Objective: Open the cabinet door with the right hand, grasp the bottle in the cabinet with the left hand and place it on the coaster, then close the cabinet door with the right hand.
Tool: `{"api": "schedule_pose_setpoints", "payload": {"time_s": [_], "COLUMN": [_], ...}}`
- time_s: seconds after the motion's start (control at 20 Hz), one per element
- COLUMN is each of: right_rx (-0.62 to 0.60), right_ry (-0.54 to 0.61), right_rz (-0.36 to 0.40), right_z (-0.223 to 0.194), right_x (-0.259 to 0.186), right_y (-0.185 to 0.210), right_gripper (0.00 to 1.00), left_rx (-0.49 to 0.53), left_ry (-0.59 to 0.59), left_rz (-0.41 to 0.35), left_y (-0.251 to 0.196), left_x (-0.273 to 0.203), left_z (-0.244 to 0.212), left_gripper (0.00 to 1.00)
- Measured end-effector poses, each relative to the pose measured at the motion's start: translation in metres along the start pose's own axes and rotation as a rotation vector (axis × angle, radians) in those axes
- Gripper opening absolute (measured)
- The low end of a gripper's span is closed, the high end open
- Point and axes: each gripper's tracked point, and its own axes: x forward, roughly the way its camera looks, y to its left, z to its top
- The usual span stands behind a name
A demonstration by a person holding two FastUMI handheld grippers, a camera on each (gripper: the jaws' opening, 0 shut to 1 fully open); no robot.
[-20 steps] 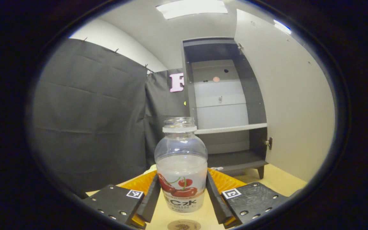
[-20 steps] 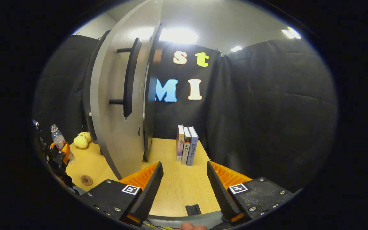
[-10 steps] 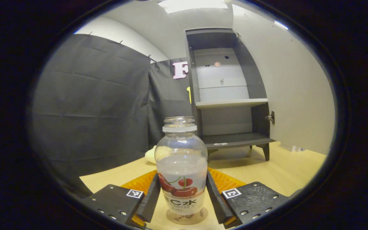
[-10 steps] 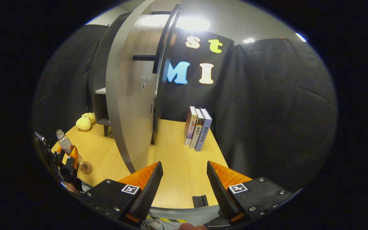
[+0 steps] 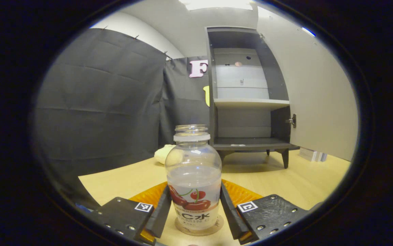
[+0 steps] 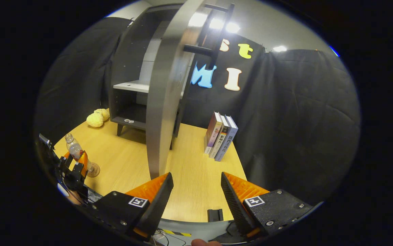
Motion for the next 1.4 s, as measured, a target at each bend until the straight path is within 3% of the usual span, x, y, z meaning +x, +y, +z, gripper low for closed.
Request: {"api": "schedule_pose_setpoints", "payload": {"time_s": [0.05,0.15,0.55,0.85,1.4], "right_rx": [0.004,0.008,0.036,0.021,0.150], "right_ry": [0.001,0.001,0.026,0.022,-0.009], "right_rz": [0.007,0.012,0.011,0.008,-0.029], "right_z": [-0.001,-0.001,-0.015,-0.021,-0.020], "right_x": [0.001,0.000,0.004,0.004,0.013], "right_y": [-0.001,-0.001,-0.002,-0.002,-0.019], "right_gripper": [0.88,0.90,0.89,0.89,0.90], "left_rx": [-0.002,-0.014,-0.003,0.012,0.011], "left_ry": [0.011,0.054,-0.035,-0.084,-0.214], "left_rz": [-0.001,-0.016,-0.059,-0.048,-0.138], "left_y": [-0.002,-0.001,-0.008,-0.003,-0.012], "left_x": [0.002,-0.004,0.001,0.004,0.006], "left_z": [-0.003,-0.009,0.014,0.037,0.133], "left_gripper": [0.72,0.76,0.80,0.80,0.80]}}
